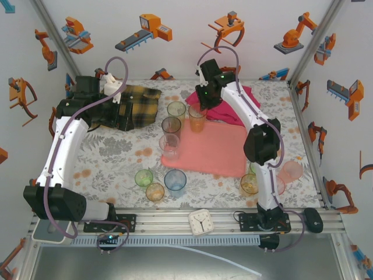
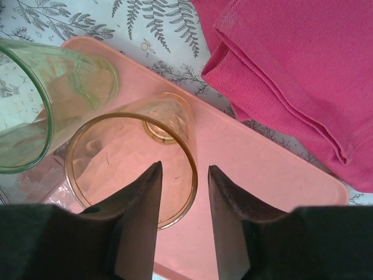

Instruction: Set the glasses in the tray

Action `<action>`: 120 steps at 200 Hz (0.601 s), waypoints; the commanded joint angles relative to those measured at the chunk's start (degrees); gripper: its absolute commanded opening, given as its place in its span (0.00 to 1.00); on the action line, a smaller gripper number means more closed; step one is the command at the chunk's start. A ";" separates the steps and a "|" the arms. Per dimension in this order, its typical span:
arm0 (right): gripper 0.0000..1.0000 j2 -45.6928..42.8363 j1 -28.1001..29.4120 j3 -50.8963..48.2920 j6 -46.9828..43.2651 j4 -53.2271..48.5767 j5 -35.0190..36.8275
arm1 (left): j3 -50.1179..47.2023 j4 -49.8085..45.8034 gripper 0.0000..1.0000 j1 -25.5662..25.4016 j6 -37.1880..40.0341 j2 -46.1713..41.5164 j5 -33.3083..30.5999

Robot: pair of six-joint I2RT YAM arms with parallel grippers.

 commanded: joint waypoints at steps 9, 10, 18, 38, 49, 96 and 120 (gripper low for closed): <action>0.43 -0.39 -0.30 4.09 -0.74 -1.09 0.25 | 1.74 -0.84 0.85 -0.01 -0.30 -0.33 0.63; 0.43 -0.43 -0.31 4.18 -0.78 -1.07 0.27 | 1.86 -0.85 0.85 -0.01 -0.31 -0.32 0.53; 0.44 -0.98 -0.27 5.02 -0.73 -1.51 0.58 | 2.06 -0.85 0.86 -0.01 -0.25 -0.32 0.07; 0.45 -3.28 -0.29 6.54 -0.69 -2.92 1.24 | 2.58 -0.79 0.86 -0.01 0.11 -0.32 -1.07; 0.45 -5.38 -0.28 6.34 -0.55 -3.41 1.42 | 2.57 -0.86 0.86 0.02 0.27 -0.32 -1.66; 0.46 -20.01 3.27 -5.78 2.12 -5.54 -1.95 | 0.79 -0.31 0.92 0.00 0.19 -1.32 -1.90; 0.50 -28.57 10.40 -16.40 3.63 -5.99 -0.20 | -0.66 -0.11 0.99 -0.01 0.72 -2.18 -1.95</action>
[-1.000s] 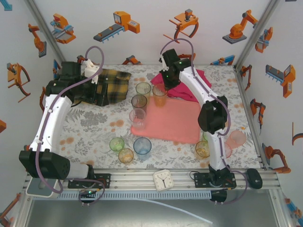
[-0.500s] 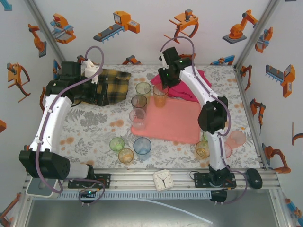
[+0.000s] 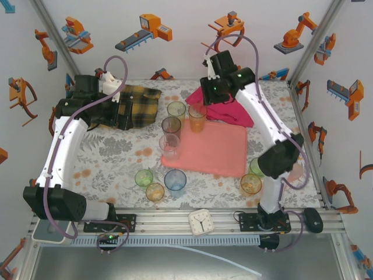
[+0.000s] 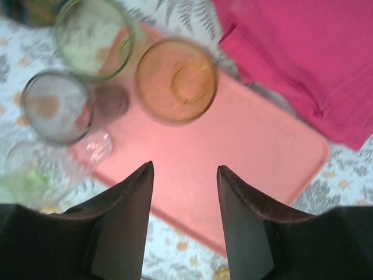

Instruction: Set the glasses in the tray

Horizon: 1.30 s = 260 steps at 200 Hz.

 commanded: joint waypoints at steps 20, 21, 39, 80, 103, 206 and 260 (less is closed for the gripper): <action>0.51 -14.04 12.54 -16.07 6.80 -1.05 -0.62 | -2.43 0.20 0.99 -0.01 1.09 -2.30 0.12; 0.51 -14.28 12.81 -16.57 7.08 -0.95 -0.57 | -2.40 0.17 0.99 -0.01 1.07 -2.29 0.08; 0.53 -17.44 18.11 -22.13 10.84 0.44 0.92 | -2.54 0.23 0.99 0.04 0.95 -2.19 -0.12; 0.53 -20.75 26.16 -32.13 18.85 8.19 2.32 | -2.33 0.67 0.99 0.10 -0.09 -2.09 0.18; 0.53 -20.13 28.92 -34.78 20.88 10.58 2.68 | -2.50 0.55 0.99 0.09 -0.19 -2.02 0.22; 0.49 -16.22 32.77 -39.56 21.88 12.21 7.39 | -2.73 0.50 0.99 0.09 -0.21 -2.11 -0.13; 0.43 -14.32 34.07 -40.69 22.58 13.24 8.92 | -2.96 0.67 0.99 0.09 -0.36 -1.93 0.22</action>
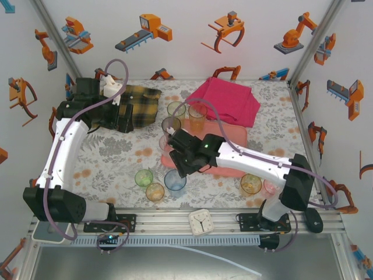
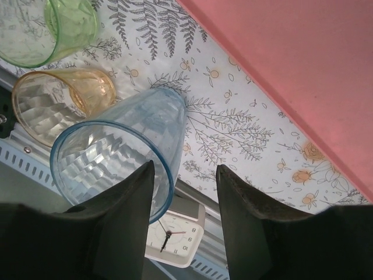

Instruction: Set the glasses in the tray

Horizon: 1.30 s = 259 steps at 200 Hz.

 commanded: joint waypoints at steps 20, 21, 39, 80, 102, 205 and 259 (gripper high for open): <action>0.40 1.55 0.88 -0.94 1.22 0.85 2.49 | -0.74 0.48 0.99 0.08 -0.36 -1.20 0.59; 0.40 1.58 0.93 -0.94 1.23 0.82 2.55 | -0.78 0.45 0.99 0.08 -0.36 -1.21 0.66; 0.37 2.26 1.31 -0.87 1.22 0.12 3.45 | -0.91 0.52 0.99 0.09 -0.36 -1.16 0.66; 0.31 1.77 1.60 -1.62 1.15 -0.21 5.56 | -1.00 0.68 0.99 0.15 -0.42 -1.09 0.90; 0.26 1.46 1.59 -2.32 1.10 -0.14 5.68 | -0.90 0.61 0.99 0.12 -0.47 -0.97 1.06; 0.07 -1.33 1.55 -3.84 0.01 1.57 5.77 | -0.07 0.37 0.99 0.06 -0.71 -1.12 1.09; 0.03 -3.43 1.39 -3.53 -0.27 1.55 5.77 | 0.06 0.21 0.99 0.14 -0.84 -1.12 1.19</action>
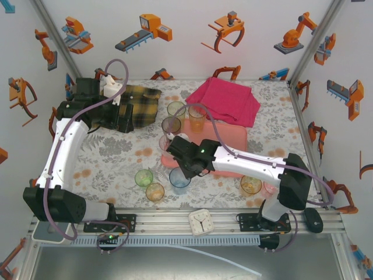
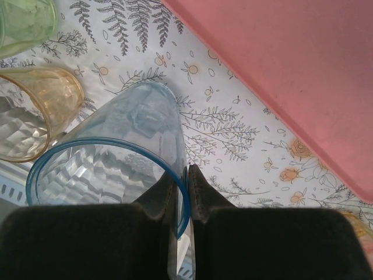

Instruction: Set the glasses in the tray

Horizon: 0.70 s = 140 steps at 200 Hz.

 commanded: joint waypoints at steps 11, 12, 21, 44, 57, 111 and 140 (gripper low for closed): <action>0.03 -4.35 -0.07 0.33 -0.57 -0.22 1.38 | 0.38 -0.03 0.99 0.12 -0.87 -0.98 1.07; 0.03 -4.35 -0.07 0.33 -0.57 -0.22 1.38 | 0.42 -0.06 0.99 0.15 -0.87 -0.97 1.11; 0.03 -4.82 -0.28 0.55 -0.70 -0.86 1.33 | 0.66 -0.22 0.99 0.08 -0.81 -0.91 1.17; 0.03 -7.17 -1.53 0.87 -1.07 -2.17 1.04 | 1.06 -0.37 0.99 0.08 -0.78 -0.78 0.94; 0.03 -8.64 -3.27 1.17 -1.45 -3.35 0.13 | 1.20 -0.45 0.99 0.08 -0.69 -0.85 0.72; 0.04 -11.85 -10.98 3.54 -4.58 -7.43 0.37 | 1.48 -0.42 0.99 0.09 -0.42 -0.70 0.62; 0.05 -10.13 -17.06 6.19 -6.90 -8.46 -0.34 | 1.78 -0.52 0.99 0.09 -0.34 -0.72 0.66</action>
